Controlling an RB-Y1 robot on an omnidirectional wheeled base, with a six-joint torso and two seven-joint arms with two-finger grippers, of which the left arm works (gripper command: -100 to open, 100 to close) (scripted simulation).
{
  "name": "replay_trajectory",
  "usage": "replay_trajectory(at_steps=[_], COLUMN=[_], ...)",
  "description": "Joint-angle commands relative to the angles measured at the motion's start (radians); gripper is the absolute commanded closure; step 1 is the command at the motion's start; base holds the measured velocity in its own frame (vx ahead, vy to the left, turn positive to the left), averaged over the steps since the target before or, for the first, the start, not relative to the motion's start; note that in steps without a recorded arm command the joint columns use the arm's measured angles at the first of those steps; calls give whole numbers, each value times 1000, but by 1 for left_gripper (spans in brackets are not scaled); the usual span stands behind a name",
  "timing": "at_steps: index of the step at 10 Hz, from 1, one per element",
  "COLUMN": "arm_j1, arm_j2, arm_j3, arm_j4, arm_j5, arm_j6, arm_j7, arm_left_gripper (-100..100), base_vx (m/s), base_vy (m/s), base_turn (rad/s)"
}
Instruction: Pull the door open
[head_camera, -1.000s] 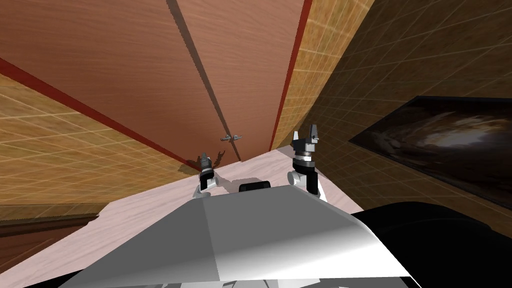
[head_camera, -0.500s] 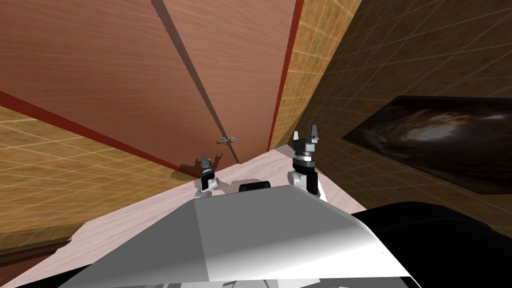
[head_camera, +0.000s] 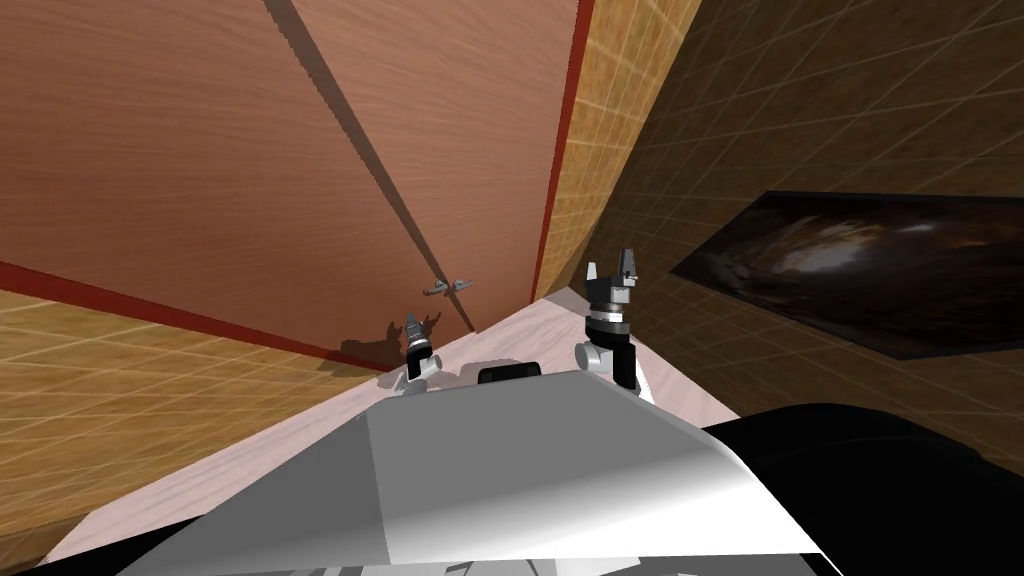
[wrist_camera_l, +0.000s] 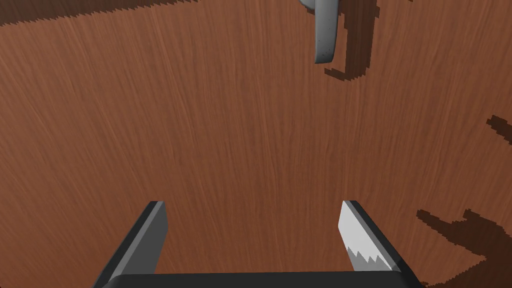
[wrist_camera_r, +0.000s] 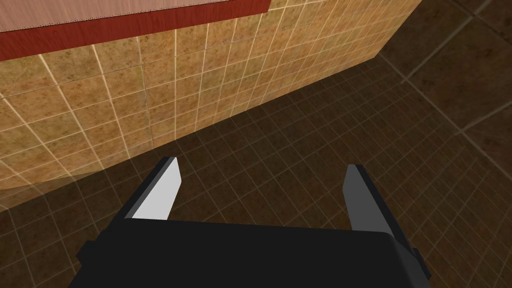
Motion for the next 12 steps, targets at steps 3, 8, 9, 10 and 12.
replay_trajectory(at_steps=[3,8,9,10,12], arm_j1=[-37,-75,-84,-84,-99], arm_j2=[-8,-15,-17,-17,-21], arm_j3=[35,69,76,76,90], arm_j4=[90,180,200,200,236], arm_j5=[5,9,10,10,12], arm_j6=[-24,-47,-52,-52,-62], arm_j7=[3,7,8,8,9], arm_left_gripper=[-100,-100,-100,-100,-100], base_vx=[69,54,56,35,38], base_vy=[46,40,51,34,26], base_turn=[-160,-89,-130,-31,-72])
